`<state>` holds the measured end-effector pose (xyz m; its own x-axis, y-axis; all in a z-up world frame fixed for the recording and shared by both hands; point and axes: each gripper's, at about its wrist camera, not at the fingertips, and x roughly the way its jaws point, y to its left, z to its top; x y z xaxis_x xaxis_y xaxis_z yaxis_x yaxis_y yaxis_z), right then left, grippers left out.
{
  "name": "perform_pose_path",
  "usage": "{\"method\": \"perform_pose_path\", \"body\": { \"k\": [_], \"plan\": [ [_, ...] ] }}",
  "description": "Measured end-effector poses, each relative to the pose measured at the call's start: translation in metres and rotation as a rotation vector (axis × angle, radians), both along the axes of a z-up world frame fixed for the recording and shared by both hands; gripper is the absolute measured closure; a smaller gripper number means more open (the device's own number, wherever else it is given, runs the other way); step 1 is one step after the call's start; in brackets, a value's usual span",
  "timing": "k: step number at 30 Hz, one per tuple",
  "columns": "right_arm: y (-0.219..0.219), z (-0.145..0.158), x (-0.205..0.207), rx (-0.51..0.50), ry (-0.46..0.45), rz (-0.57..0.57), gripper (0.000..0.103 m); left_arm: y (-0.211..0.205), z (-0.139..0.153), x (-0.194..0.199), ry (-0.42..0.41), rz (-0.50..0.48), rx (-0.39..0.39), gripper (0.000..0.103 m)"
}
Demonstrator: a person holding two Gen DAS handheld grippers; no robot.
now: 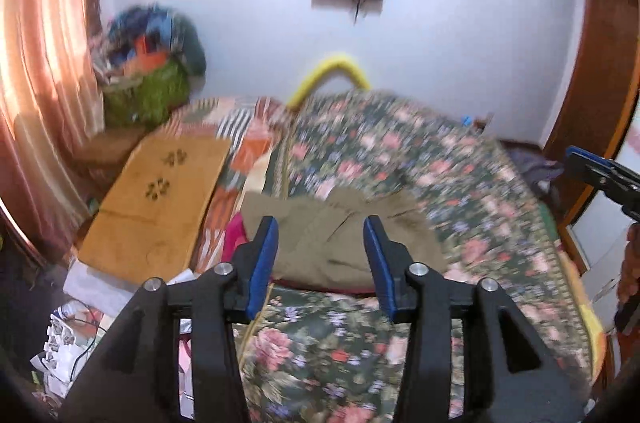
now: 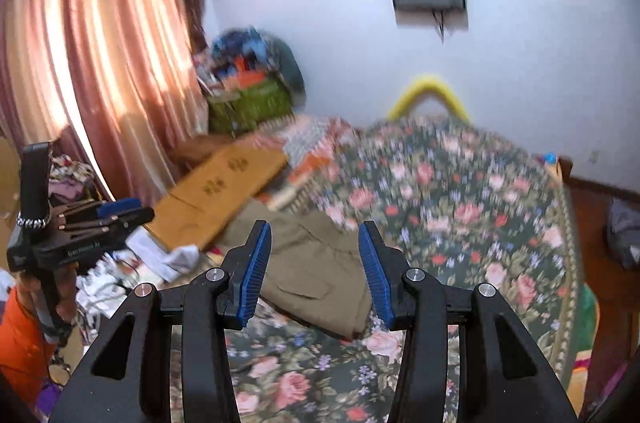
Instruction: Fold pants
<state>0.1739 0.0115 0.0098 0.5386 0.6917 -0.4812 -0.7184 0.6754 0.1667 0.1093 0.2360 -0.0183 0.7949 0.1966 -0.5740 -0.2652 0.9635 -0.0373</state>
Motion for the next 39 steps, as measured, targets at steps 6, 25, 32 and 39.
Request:
{"method": "perform_pose_path", "body": {
  "k": [6, 25, 32, 39],
  "plan": [
    [-0.028, 0.038, -0.068, 0.072, -0.155, 0.013, 0.050, -0.053, 0.047, -0.068, -0.151, -0.005, 0.066, 0.050],
    [-0.070, 0.043, -0.160, 0.189, -0.331, -0.102, 0.001, -0.148, 0.063, -0.178, -0.394, -0.038, 0.172, 0.000],
    [-0.076, 0.039, -0.170, 0.199, -0.331, -0.116, 0.001, -0.145, 0.056, -0.178, -0.383, -0.040, 0.126, 0.000],
    [-0.076, 0.036, -0.174, 0.183, -0.336, -0.112, 0.001, -0.141, 0.052, -0.175, -0.372, -0.021, 0.113, 0.000]
  ]
}}
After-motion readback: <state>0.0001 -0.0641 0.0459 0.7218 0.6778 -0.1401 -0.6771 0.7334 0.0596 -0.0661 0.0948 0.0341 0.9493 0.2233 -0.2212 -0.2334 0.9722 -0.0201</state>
